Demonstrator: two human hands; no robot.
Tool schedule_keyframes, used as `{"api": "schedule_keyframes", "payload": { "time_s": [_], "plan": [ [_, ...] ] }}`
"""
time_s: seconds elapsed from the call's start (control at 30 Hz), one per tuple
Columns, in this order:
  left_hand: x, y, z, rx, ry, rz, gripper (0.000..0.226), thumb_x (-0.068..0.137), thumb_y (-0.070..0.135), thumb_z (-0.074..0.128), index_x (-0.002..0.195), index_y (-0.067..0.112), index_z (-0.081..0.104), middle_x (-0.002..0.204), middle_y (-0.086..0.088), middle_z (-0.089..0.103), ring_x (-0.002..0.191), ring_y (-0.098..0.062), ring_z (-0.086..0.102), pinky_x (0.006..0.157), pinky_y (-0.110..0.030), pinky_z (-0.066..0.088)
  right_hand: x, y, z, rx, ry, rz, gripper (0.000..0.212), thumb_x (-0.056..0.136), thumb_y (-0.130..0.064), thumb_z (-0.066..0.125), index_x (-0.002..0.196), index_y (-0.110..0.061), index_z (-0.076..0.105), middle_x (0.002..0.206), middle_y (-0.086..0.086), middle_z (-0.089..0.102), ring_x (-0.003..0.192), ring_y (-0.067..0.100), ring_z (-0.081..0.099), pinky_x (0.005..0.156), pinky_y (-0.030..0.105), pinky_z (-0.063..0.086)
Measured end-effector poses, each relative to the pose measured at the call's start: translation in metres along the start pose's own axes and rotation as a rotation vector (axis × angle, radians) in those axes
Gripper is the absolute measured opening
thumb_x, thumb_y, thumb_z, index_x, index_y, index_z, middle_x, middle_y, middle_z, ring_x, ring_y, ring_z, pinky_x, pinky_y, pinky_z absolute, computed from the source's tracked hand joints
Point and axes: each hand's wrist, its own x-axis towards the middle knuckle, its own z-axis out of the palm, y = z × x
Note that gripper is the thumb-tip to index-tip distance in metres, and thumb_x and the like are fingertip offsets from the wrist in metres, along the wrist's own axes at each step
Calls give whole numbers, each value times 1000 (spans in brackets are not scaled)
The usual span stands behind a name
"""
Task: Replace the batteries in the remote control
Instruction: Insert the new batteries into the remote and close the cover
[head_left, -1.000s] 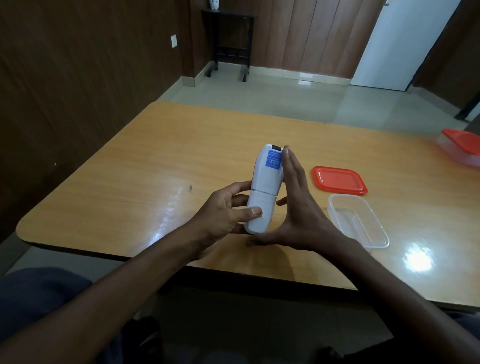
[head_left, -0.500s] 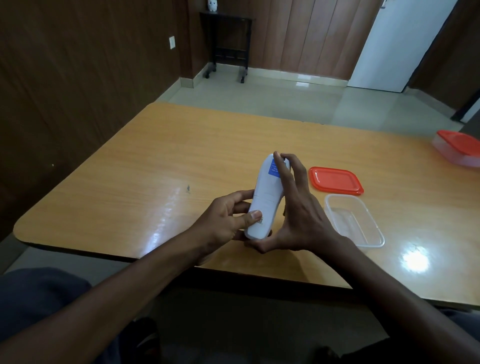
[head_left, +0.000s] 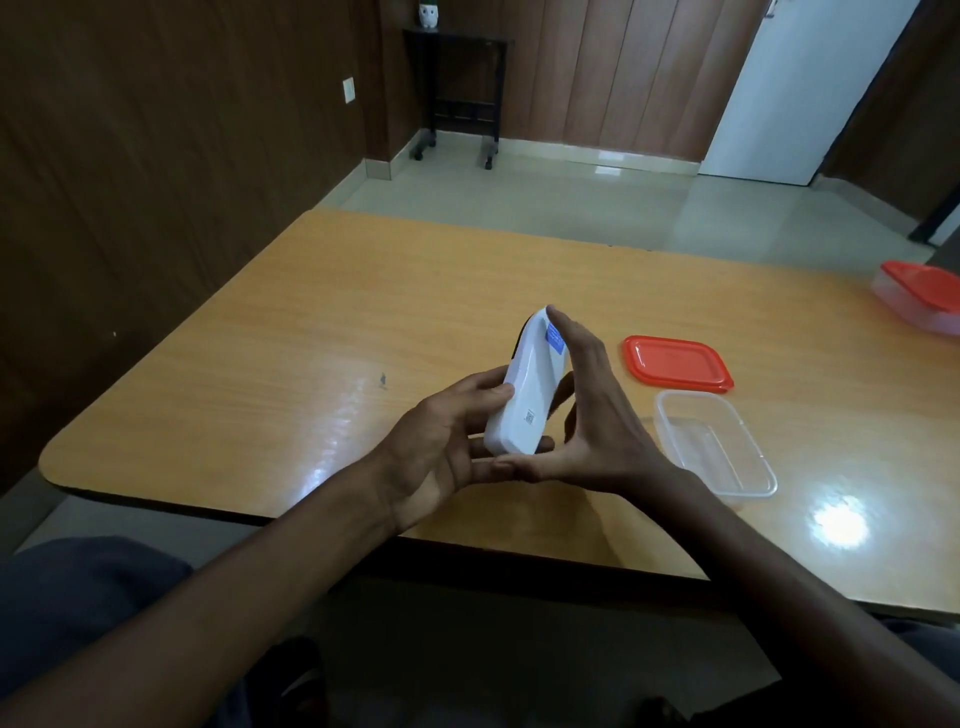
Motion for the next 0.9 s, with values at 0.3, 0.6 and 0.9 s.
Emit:
{"api": "schedule_keyframes", "payload": {
  "time_s": [0.3, 0.6, 0.9],
  "plan": [
    [8, -4, -8, 322, 326, 186, 93, 46, 32, 92, 134, 31, 61, 122, -8, 65, 112, -25, 66, 85, -37, 62, -4, -5, 6, 198, -178, 117, 110, 74, -25, 89, 159, -33, 19, 147, -2, 50, 115, 12, 64, 69, 33, 63],
    [9, 3, -13, 118, 340, 138, 43, 90, -2, 58, 126, 17, 70, 113, -10, 77, 105, -28, 71, 91, -48, 57, 1, -7, 4, 829, -122, 387, 81, 89, 21, 52, 152, -29, 38, 133, 13, 54, 98, 32, 70, 75, 47, 62],
    [22, 6, -13, 4, 402, 183, 33, 87, -1, 69, 120, 3, 71, 105, -15, 78, 88, -22, 77, 74, -28, 62, 25, -7, 8, 947, 75, 650, 59, 96, 1, 54, 150, -19, 39, 117, 21, 68, 86, 32, 73, 73, 43, 61]
  ]
}}
